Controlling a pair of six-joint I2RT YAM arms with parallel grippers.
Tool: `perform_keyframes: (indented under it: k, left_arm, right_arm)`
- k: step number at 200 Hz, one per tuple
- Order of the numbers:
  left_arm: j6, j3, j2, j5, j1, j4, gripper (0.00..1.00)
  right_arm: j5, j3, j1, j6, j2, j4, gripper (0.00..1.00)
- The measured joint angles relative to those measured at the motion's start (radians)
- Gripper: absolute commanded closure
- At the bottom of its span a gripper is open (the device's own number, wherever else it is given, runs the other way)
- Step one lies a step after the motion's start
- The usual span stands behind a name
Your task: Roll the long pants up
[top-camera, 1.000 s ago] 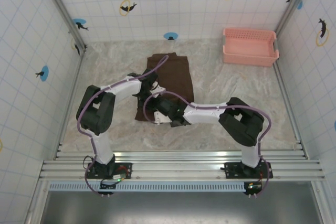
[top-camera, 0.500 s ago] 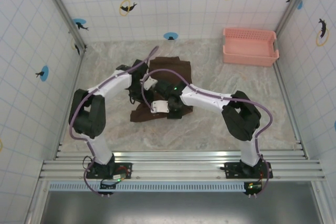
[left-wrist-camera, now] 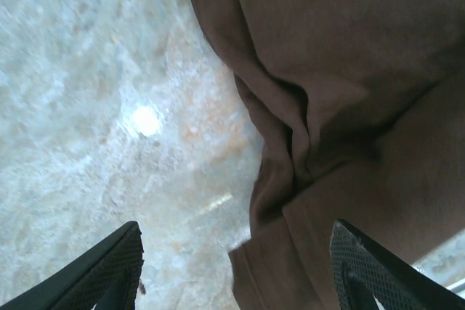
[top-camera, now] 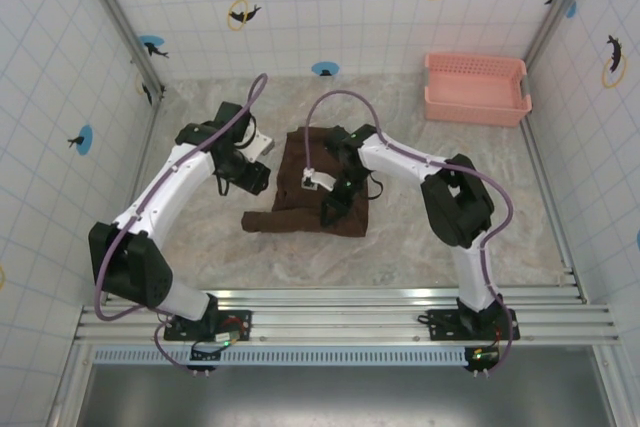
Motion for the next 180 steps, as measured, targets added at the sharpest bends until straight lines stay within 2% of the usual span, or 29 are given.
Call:
perform_keyframes:
  k: [25,55,81,105,149,180]
  left_arm:
    - [0.000,-0.044,0.000,0.024,0.000,-0.001,0.33]
    - [-0.002,-0.049,-0.005,0.058,0.000,0.000,0.37]
    - [-0.005,-0.049,-0.019,0.079,-0.020,0.000,0.53]
    - [-0.011,-0.049,-0.030,0.106,-0.048,0.000,0.71]
    - [-0.020,-0.050,-0.012,0.156,-0.086,0.024,0.72]
    - [-0.027,-0.048,0.109,0.185,-0.098,0.073,0.71]
  right_arm:
    - [-0.087,0.000,-0.032,0.117,0.034,0.017,1.00]
    - [-0.135,0.005,-0.049,0.249,0.057,0.066,1.00]
    - [-0.158,0.035,-0.087,0.329,0.094,0.099,1.00]
    - [-0.178,0.059,-0.129,0.380,0.143,0.121,1.00]
    - [-0.221,0.101,-0.158,0.422,0.208,0.130,1.00]
    - [-0.241,0.117,-0.158,0.430,0.229,0.139,1.00]
